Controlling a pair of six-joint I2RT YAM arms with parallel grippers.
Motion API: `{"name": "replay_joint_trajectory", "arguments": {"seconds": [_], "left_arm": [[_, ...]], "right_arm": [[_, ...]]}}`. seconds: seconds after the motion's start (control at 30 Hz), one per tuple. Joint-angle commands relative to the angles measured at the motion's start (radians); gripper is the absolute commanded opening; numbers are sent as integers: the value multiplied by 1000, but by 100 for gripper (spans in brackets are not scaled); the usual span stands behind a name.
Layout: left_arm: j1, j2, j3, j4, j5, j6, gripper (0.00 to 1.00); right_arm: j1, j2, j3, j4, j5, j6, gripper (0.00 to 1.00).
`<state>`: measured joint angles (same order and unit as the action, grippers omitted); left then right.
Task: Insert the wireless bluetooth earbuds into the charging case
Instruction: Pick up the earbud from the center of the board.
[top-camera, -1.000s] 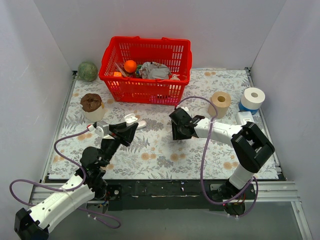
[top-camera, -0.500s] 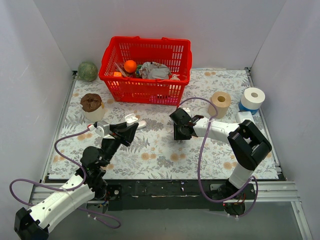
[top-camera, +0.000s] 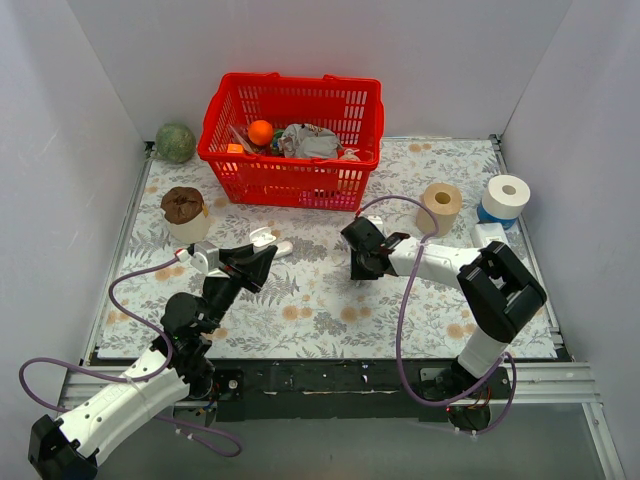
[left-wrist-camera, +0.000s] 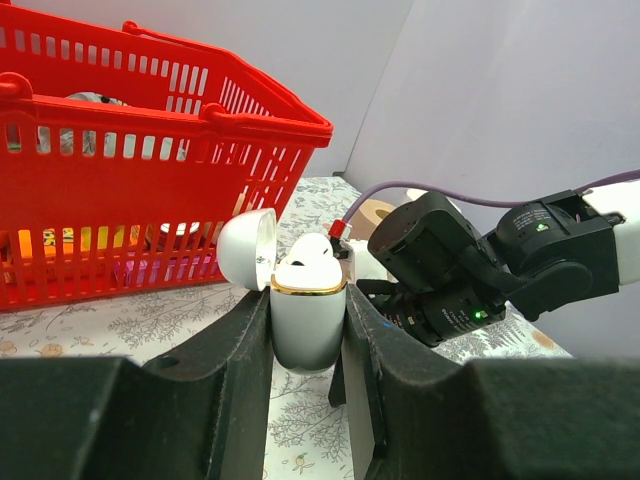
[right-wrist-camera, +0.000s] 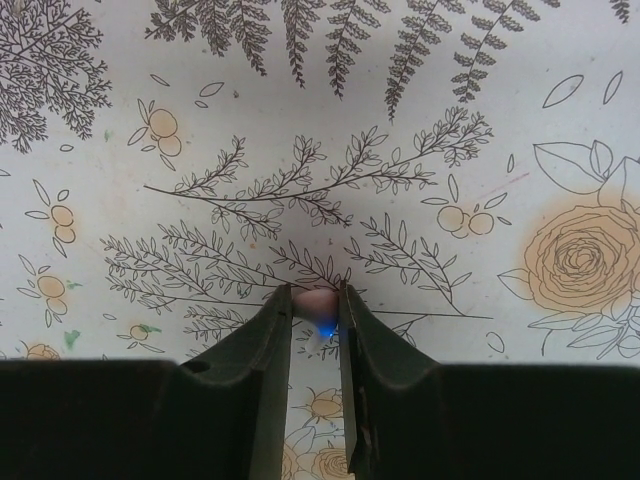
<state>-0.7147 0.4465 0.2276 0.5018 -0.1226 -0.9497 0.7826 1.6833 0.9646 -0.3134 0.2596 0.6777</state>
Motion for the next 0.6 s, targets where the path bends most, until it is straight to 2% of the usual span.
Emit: {"name": "replay_joint_trajectory", "arguments": {"seconds": [0.0, 0.17, 0.37, 0.57], "left_arm": [[4, -2, 23, 21, 8, 0, 0], [4, -2, 23, 26, 14, -1, 0], [4, 35, 27, 75, 37, 3, 0], [4, 161, 35, 260, 107, 23, 0]], "right_arm": [[1, -2, -30, -29, -22, 20, 13], [0, -65, 17, -68, 29, -16, 1], [7, -244, 137, -96, 118, -151, 1], [52, -404, 288, -108, 159, -357, 1]]}}
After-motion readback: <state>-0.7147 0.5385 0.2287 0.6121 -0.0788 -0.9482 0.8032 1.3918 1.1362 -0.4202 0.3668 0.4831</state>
